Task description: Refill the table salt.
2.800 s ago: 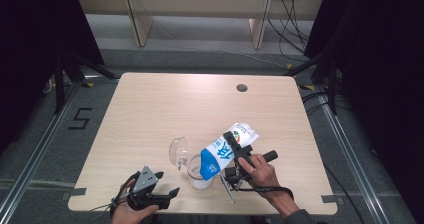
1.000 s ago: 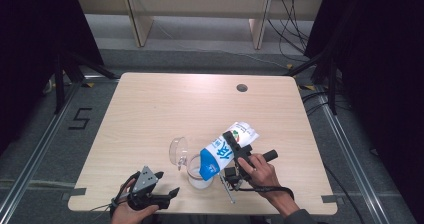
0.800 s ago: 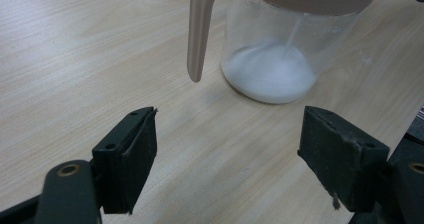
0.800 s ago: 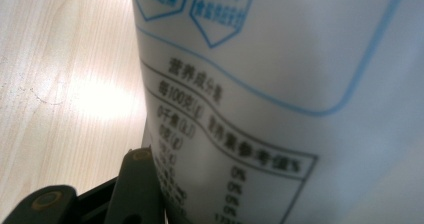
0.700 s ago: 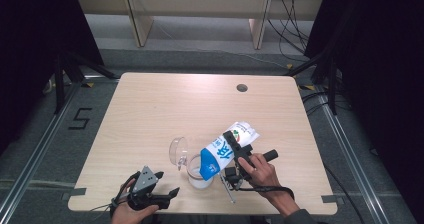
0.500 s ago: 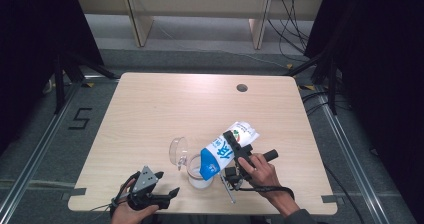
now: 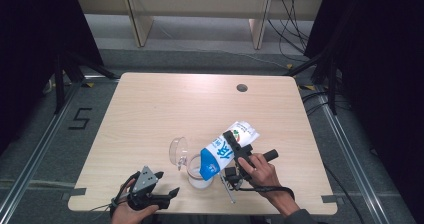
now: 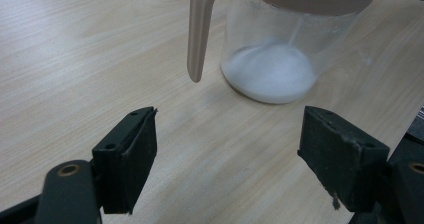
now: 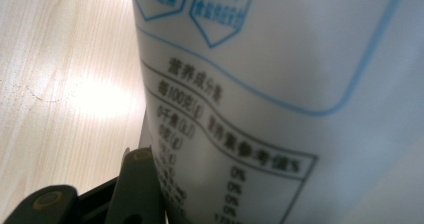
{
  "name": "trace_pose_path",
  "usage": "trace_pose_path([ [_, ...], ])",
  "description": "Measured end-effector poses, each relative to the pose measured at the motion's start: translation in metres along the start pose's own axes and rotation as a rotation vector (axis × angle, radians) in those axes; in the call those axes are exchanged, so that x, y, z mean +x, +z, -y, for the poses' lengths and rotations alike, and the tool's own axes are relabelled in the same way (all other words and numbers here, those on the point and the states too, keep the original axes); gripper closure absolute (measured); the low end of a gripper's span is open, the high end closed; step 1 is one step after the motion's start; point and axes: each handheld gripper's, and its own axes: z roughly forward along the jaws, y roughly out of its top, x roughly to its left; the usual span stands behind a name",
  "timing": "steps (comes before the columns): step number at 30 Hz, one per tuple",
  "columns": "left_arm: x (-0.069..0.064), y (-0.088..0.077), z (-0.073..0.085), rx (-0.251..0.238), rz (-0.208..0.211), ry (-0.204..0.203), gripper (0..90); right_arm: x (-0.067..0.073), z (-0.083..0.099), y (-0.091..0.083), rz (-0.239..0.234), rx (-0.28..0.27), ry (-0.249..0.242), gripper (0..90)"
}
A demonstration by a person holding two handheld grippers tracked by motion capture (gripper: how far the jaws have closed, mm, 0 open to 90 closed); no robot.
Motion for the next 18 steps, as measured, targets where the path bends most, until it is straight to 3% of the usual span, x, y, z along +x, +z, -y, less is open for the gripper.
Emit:
trace_pose_path([
  [3, -0.0009, 0.0001, 0.0003, 0.0, -0.001, -0.015, 22.7, -0.0003, -0.0002, -0.0007, -0.014, 0.011, 0.001, 54.6],
  [5, 0.0, 0.0, 0.0, -0.001, 0.0, 0.0, 22.8, -0.0002, -0.0004, -0.0006, -0.012, 0.009, -0.002, 54.6],
  [6, 0.0, 0.0, 0.0, -0.001, 0.001, -0.001, 22.8, -0.0022, -0.0007, -0.0001, -0.005, -0.001, -0.029, 54.6],
  [10, 0.0, 0.0, 0.0, -0.001, 0.001, -0.001, 22.7, -0.0014, -0.0012, 0.0, 0.002, -0.006, -0.019, 54.6],
  [13, 0.0, 0.0, 0.0, -0.001, 0.001, -0.001, 22.8, -0.0033, -0.0006, -0.0001, -0.013, -0.007, -0.064, 54.9],
  [15, 0.0, 0.0, 0.0, -0.001, 0.001, -0.002, 22.8, -0.0011, -0.0016, -0.0002, 0.002, -0.003, -0.026, 55.0],
  [18, 0.0, 0.0, 0.0, -0.001, 0.001, -0.002, 22.8, -0.0011, -0.0015, -0.0002, -0.003, -0.001, -0.034, 55.3],
])
